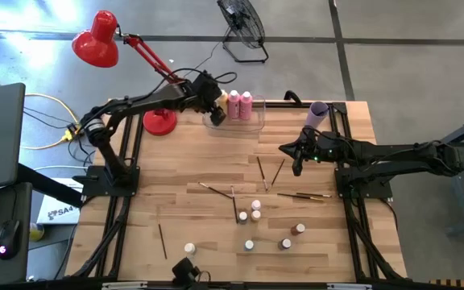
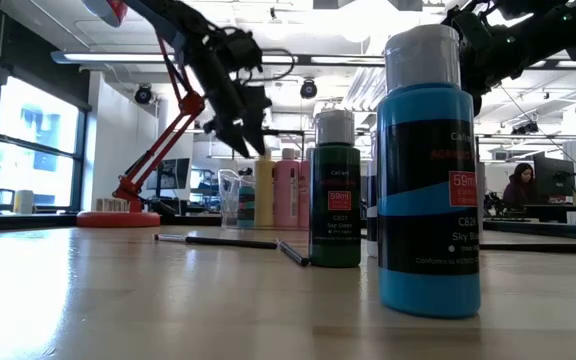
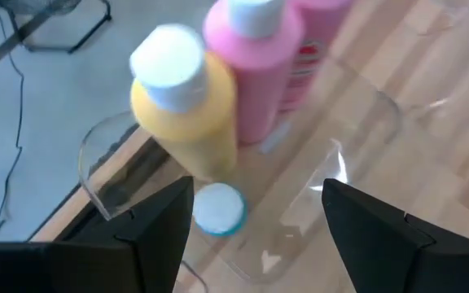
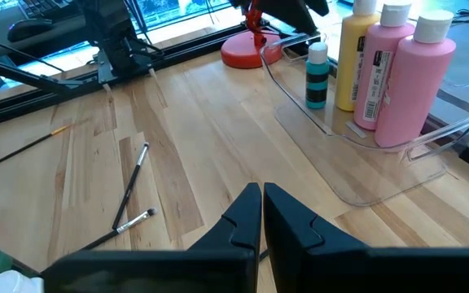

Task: Pick & Place Paint Supplies
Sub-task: Put the small white paint bottle into the transparent bin

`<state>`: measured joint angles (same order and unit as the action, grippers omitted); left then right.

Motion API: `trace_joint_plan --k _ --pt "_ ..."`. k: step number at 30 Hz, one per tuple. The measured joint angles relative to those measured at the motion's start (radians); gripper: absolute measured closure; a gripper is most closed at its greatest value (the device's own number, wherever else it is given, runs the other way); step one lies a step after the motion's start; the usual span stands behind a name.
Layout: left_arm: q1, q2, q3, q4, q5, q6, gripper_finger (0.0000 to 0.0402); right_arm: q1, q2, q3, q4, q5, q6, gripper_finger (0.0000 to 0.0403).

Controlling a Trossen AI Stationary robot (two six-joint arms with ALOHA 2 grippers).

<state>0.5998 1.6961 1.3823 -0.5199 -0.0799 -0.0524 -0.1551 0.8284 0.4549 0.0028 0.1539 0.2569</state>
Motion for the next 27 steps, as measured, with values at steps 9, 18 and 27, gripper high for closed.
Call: trace_joint_plan --k 9,18,27 --pt "-0.155 -0.144 -0.001 -0.059 -0.005 0.131 0.0132 0.0 0.0 0.0 0.0 0.0 0.0 0.0395" --pt "-0.34 -0.324 -0.129 0.041 -0.066 0.232 0.0132 0.0 0.0 0.0 -0.007 0.0 0.0 0.0395" --pt "-0.429 -0.539 -0.406 0.261 -0.054 0.244 0.0132 0.0 0.0 0.0 -0.016 0.0 0.0 0.0395"
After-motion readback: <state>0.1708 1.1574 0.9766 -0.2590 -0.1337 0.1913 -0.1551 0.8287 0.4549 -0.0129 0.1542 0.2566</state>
